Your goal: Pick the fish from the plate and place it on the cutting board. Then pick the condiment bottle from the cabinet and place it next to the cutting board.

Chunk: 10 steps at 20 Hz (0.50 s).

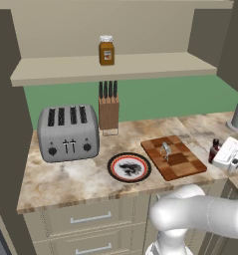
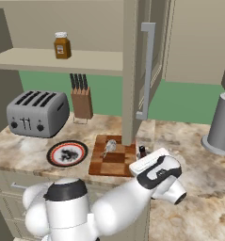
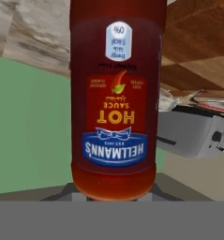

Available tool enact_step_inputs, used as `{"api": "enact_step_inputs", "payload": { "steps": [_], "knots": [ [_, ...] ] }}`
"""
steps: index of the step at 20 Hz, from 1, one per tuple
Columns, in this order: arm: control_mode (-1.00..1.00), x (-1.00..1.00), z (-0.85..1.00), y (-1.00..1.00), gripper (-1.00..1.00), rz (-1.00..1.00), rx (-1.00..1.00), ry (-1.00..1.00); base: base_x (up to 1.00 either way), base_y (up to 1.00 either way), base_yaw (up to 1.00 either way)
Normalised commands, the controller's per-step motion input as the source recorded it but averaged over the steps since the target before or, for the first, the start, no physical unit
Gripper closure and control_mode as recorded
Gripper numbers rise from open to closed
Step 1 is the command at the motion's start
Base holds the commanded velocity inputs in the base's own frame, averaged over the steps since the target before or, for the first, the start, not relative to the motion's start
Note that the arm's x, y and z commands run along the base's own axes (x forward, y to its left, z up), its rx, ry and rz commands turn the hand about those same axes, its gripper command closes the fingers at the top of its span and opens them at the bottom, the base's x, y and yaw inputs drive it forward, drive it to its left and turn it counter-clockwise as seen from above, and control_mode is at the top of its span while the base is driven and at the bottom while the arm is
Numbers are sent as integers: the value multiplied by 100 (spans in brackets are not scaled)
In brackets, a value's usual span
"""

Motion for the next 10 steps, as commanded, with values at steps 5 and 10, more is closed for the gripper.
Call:
{"api": "enact_step_inputs", "payload": {
  "steps": [5,10],
  "knots": [
    [-100,15,-22,-1,100,1,3,0,0,0,0],
    [-100,13,-10,-4,100,1,6,0,0,0,0]
  ]
}}
